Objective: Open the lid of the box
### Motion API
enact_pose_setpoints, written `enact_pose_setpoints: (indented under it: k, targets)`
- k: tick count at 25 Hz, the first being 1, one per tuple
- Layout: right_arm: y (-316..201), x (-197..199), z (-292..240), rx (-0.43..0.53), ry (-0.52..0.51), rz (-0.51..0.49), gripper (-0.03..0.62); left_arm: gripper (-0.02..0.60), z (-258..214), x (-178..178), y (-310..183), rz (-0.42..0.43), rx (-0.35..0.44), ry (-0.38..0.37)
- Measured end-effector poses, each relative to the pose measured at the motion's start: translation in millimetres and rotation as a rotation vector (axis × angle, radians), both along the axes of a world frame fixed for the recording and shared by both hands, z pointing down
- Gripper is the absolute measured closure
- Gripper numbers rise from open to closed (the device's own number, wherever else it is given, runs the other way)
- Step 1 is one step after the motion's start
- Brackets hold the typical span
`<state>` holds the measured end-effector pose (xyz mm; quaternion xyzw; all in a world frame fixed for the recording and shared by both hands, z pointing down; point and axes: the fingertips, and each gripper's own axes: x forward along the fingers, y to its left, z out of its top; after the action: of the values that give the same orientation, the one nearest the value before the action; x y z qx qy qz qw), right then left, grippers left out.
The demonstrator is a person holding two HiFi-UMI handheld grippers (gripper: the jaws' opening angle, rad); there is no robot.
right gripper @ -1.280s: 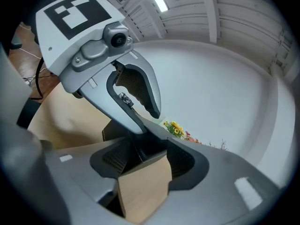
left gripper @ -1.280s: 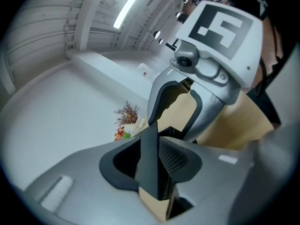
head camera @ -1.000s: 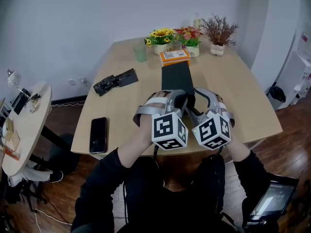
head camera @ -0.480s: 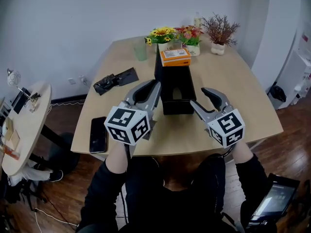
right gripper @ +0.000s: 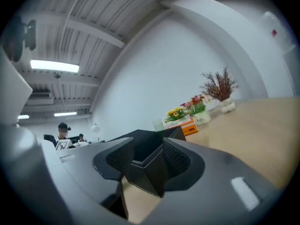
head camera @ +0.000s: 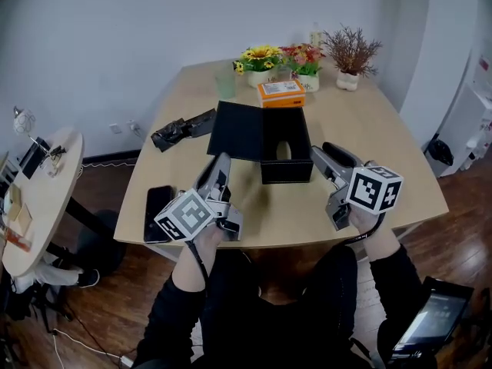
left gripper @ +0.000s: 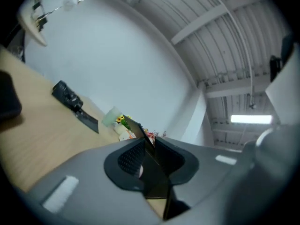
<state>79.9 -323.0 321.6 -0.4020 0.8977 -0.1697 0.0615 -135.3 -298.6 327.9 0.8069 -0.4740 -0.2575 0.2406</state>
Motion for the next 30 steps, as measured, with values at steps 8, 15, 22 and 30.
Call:
enact_pose_setpoints:
  k: [8, 15, 22, 30]
  targets:
    - [-2, -3, 23, -0.209, -0.147, -0.034, 0.453, 0.536, 30, -6, 5, 0.010, -0.167, 0.284]
    - [0, -5, 23, -0.223, -0.164, -0.050, 0.451, 0.549, 13, -11, 42, 0.047, -0.110, 0.515]
    - [-1, -3, 22, -0.161, -0.061, -0.009, 0.450, 0.523, -35, 18, 53, -0.012, 0.069, -0.083]
    - [46, 11, -39, 0.380, 0.265, 0.263, 0.540, 0.434, -68, 69, 72, -0.069, 0.365, -0.574]
